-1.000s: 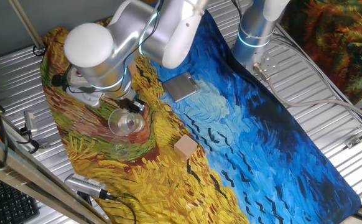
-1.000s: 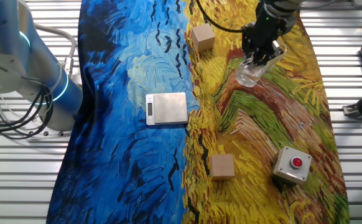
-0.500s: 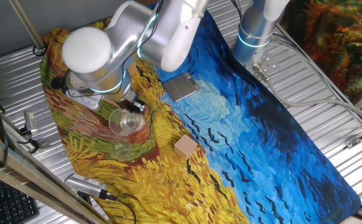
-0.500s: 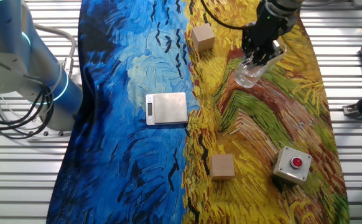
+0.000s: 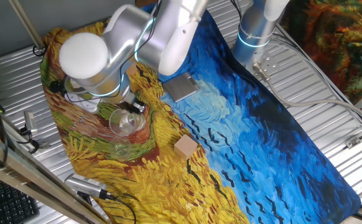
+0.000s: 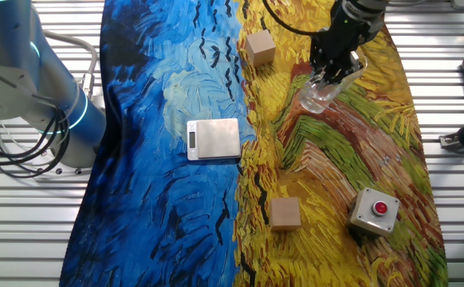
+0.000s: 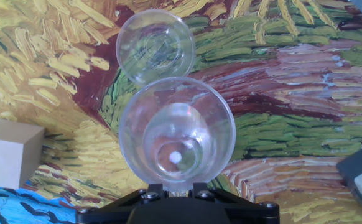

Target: Pour the water from one cup into another empty cup

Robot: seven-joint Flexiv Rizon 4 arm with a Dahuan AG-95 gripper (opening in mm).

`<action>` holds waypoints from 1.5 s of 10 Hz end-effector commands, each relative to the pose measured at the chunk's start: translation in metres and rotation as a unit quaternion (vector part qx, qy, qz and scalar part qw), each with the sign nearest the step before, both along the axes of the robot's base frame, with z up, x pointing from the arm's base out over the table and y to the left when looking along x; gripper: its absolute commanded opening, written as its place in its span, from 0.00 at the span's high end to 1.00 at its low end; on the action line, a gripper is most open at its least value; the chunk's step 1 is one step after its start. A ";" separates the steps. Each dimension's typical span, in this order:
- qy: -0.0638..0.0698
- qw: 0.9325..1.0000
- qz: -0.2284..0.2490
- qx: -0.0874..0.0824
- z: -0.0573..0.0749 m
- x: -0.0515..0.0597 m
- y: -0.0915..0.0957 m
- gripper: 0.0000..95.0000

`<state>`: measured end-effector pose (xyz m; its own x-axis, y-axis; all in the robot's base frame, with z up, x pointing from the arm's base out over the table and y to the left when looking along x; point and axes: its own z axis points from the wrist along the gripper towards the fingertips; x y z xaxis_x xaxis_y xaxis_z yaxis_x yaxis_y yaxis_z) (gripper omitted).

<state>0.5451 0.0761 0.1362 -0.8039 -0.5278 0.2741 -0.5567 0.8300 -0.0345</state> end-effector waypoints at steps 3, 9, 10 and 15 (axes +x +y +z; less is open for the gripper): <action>0.011 1.000 -0.003 -0.006 0.000 0.001 0.001 1.00; 0.029 0.999 -0.005 -0.022 -0.001 0.000 0.002 1.00; 0.032 0.999 -0.005 -0.026 -0.001 0.000 0.003 1.00; 0.050 0.998 -0.010 -0.041 -0.001 0.000 0.004 1.00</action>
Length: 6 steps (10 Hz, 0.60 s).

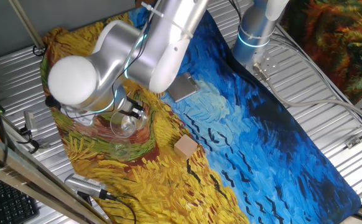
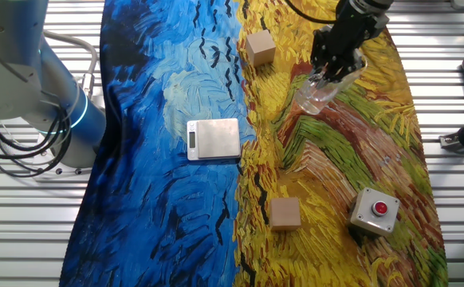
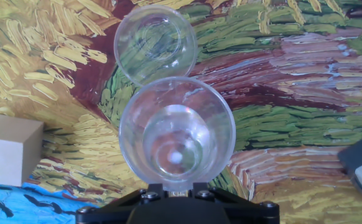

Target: Pour the water from one cup into another empty cup

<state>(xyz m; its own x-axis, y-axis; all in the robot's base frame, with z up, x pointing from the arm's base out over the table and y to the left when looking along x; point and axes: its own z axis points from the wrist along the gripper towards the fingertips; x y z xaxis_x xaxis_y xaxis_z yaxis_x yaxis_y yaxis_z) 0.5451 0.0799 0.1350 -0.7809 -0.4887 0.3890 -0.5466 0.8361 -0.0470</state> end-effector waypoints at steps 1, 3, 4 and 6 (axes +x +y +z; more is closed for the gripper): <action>0.005 1.000 -0.003 -0.003 0.000 0.000 0.000 1.00; 0.006 1.000 -0.003 -0.004 0.001 -0.001 0.000 1.00; 0.009 1.000 -0.004 -0.005 0.004 -0.001 0.001 1.00; 0.018 1.000 -0.007 -0.011 0.006 -0.002 0.001 1.00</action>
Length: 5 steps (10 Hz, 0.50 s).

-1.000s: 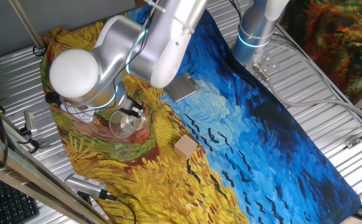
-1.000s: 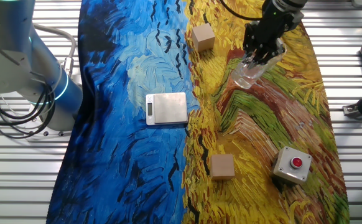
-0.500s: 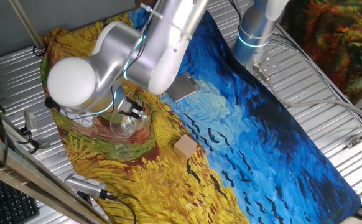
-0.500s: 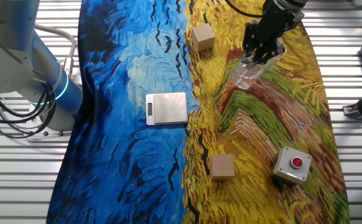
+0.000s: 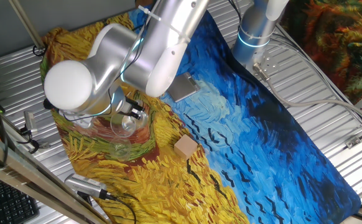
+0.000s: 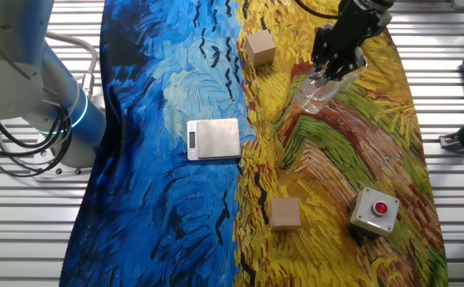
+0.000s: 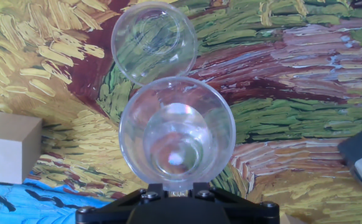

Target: Pour the water from one cup into another empty cup

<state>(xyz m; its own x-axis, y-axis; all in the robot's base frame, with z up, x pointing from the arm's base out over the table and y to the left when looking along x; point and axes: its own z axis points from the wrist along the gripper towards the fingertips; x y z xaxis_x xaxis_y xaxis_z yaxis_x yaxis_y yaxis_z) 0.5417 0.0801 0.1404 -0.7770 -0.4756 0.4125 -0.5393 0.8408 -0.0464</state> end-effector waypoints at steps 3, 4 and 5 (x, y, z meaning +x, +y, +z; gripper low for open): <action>0.017 1.000 -0.005 -0.011 0.001 0.002 0.001 1.00; 0.020 1.000 -0.004 -0.014 0.001 0.001 0.001 1.00; 0.023 1.000 -0.004 -0.017 0.003 0.001 0.001 1.00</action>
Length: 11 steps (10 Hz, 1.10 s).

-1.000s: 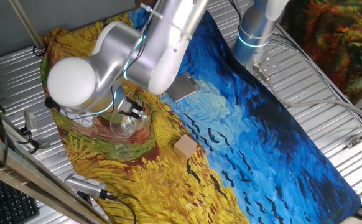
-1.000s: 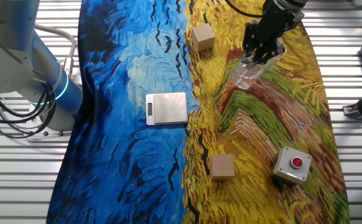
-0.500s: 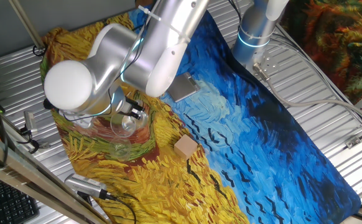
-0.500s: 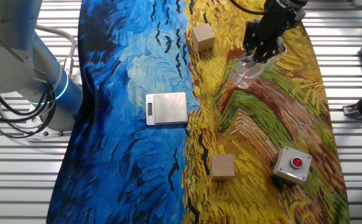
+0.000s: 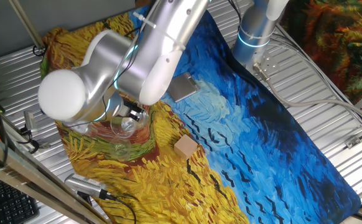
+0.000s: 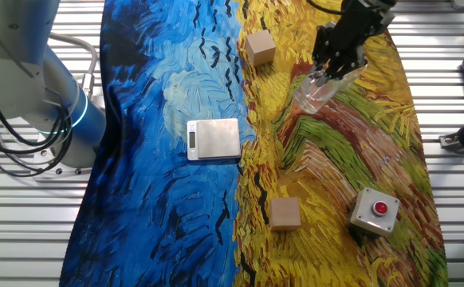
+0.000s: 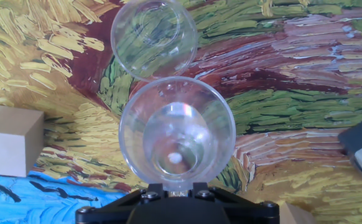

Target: Pour the water from one cup into another empty cup

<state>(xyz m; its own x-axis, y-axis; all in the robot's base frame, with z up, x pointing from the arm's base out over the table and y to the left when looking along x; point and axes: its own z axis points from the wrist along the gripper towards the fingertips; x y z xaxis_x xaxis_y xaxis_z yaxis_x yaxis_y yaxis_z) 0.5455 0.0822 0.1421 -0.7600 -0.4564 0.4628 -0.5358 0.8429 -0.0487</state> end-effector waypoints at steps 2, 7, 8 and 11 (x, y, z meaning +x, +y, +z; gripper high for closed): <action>0.006 1.000 -0.002 -0.006 0.002 -0.003 -0.001 1.00; 0.012 1.000 -0.003 -0.011 0.004 -0.004 0.000 1.00; 0.014 1.000 -0.004 -0.013 0.004 -0.004 0.001 1.00; 0.018 1.000 -0.005 -0.018 0.005 -0.004 0.001 1.00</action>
